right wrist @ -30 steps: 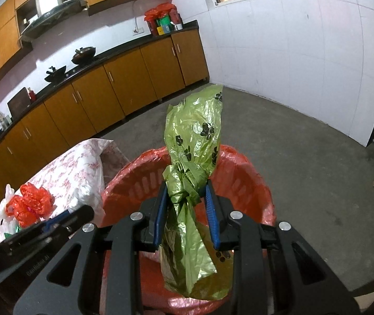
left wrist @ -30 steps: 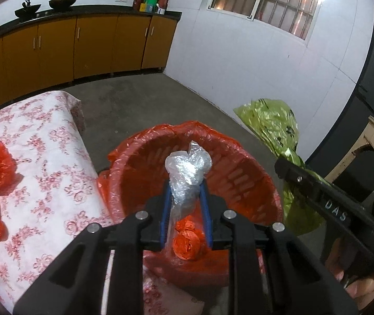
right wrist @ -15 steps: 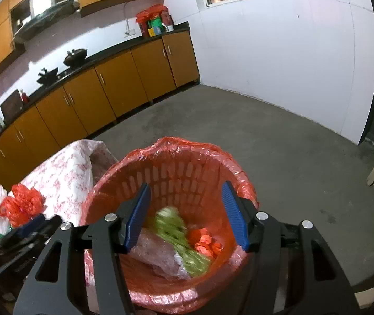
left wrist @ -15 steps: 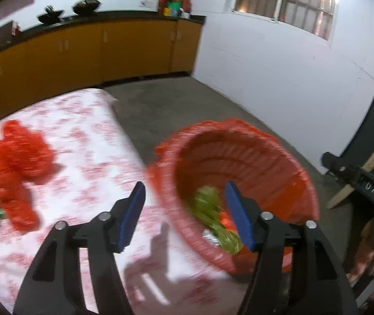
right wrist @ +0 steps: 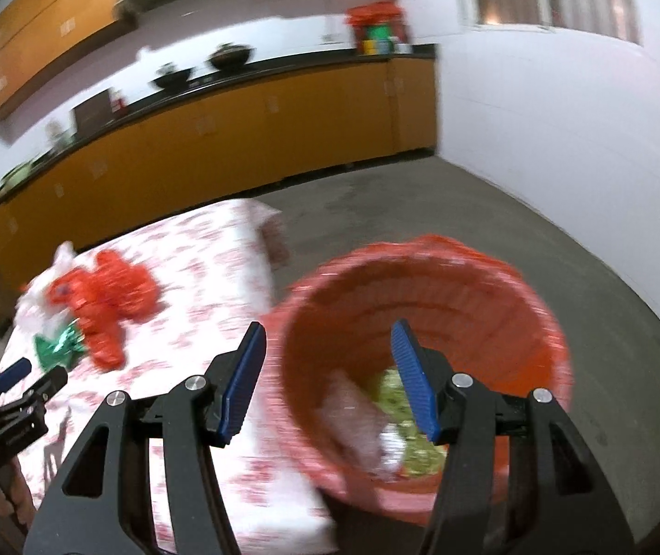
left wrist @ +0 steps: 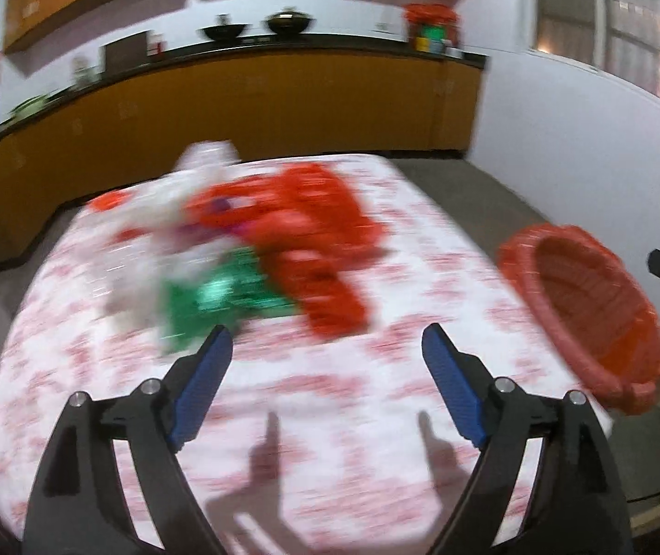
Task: Collect trash
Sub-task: 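Move both tools back over the remaining bags on the table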
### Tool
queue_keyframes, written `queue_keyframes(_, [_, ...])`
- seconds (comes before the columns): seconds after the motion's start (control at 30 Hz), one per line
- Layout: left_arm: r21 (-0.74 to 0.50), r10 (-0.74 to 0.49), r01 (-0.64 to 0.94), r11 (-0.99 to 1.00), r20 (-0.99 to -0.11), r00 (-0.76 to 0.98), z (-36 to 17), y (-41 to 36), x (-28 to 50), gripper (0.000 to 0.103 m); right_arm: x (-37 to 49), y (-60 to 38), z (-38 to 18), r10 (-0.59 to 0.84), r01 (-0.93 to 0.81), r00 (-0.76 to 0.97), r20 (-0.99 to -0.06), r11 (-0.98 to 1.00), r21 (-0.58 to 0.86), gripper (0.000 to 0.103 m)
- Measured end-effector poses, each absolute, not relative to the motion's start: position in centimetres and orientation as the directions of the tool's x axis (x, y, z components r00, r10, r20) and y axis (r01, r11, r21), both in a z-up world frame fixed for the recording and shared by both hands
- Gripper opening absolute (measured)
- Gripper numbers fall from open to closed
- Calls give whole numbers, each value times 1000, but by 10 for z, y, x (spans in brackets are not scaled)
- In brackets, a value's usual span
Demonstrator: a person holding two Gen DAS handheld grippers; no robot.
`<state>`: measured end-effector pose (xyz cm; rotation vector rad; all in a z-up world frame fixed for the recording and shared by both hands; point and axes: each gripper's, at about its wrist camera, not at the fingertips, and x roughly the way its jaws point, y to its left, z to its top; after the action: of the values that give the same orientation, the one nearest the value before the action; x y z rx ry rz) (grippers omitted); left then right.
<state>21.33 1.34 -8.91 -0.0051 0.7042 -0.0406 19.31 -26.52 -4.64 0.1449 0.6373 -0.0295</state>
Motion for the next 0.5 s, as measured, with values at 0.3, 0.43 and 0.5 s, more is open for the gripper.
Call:
queue_keyframes(0.3, [-59,111,-196,979,-651,751,-89,118,196,84,226,-155,-49,208,-165,762,-613,978,127,57])
queue_keyframes(0.43, [-75,146,-253,965,-644,751,-88,145,190,84,240,-114,-54,257,-235,738,-624,965,120,57])
queue_keyframes(0.5, [-80,159,-272,959,-642,750,-88,156,187,84,249,-97,-59,272,-259,726,-631,959,115,57])
